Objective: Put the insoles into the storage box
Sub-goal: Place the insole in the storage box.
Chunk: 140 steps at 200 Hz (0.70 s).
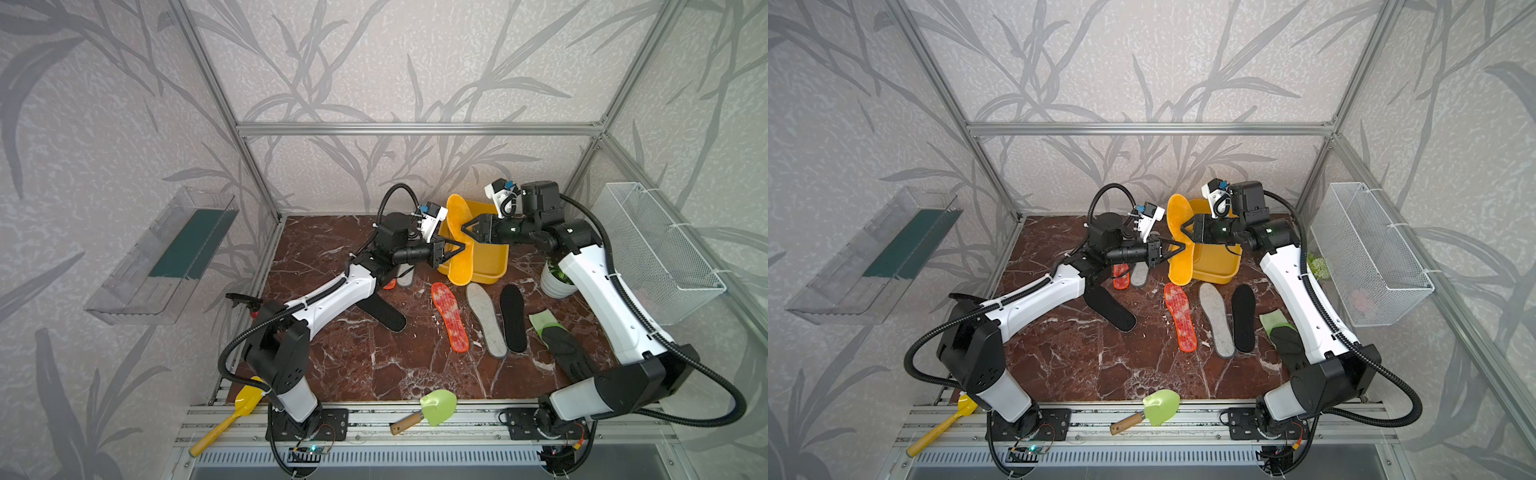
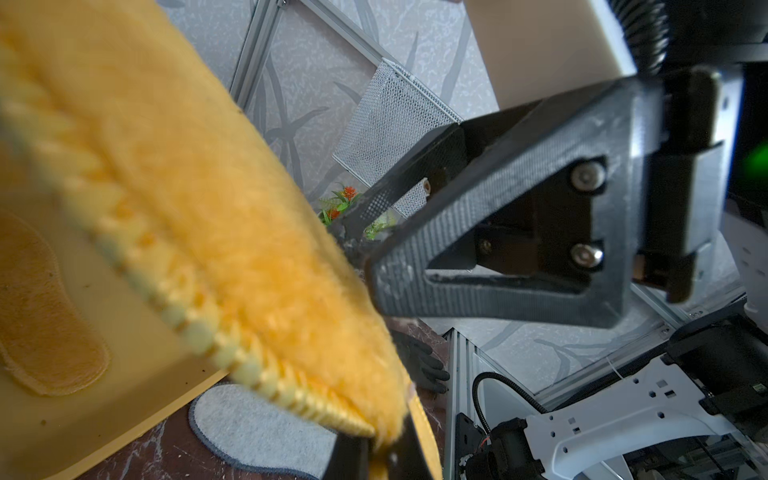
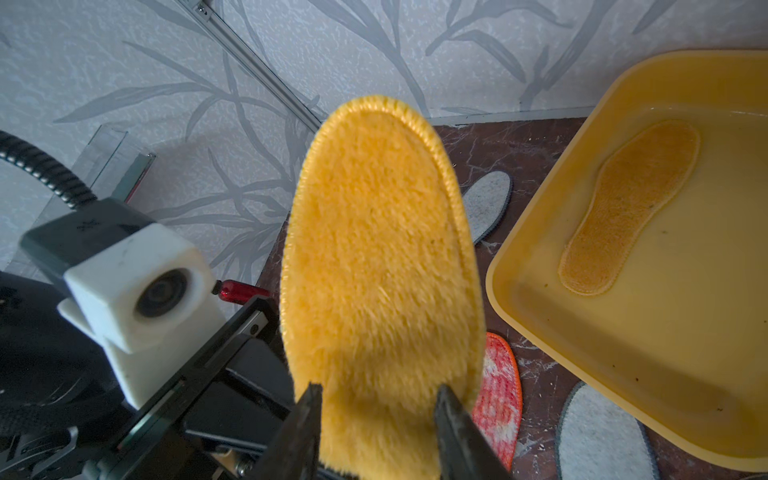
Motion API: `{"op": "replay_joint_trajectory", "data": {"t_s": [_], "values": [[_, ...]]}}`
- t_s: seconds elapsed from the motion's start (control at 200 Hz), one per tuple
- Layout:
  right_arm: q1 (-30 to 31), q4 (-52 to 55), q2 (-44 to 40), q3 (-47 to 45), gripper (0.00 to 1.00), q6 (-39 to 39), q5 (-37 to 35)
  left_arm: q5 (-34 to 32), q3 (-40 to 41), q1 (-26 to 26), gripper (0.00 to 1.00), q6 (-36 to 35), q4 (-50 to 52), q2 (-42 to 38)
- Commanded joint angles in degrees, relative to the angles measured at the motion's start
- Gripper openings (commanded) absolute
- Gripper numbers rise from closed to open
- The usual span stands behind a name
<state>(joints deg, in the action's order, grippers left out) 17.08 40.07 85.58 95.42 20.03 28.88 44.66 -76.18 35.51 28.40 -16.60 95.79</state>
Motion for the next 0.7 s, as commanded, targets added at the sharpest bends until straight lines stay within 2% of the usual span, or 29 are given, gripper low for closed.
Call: {"op": "replay_joint_trajectory", "data": {"t_s": [0.0,0.165,0.31,0.515,0.695], "values": [[-0.1,0.0,0.0,0.7,0.43,0.4,-1.6,0.9,-2.0,0.0,0.0,-1.7,-0.5,-0.2],[-0.3,0.8,-2.5,-1.5,0.46,0.3,-5.9,-0.6,-1.8,-0.1,0.0,-4.2,2.4,-1.4],[-1.3,-1.5,-4.0,-4.4,0.5,2.0,-6.0,-0.3,-1.3,-0.1,0.0,-4.1,0.9,-2.0],[-1.7,-2.2,-2.7,-4.5,0.51,2.4,-1.4,0.7,-2.2,0.1,0.0,-2.4,-0.9,-0.9],[-1.7,-3.4,-1.7,-4.4,0.44,3.5,2.1,0.7,-2.6,0.5,0.0,-2.0,-1.5,0.0]]}}
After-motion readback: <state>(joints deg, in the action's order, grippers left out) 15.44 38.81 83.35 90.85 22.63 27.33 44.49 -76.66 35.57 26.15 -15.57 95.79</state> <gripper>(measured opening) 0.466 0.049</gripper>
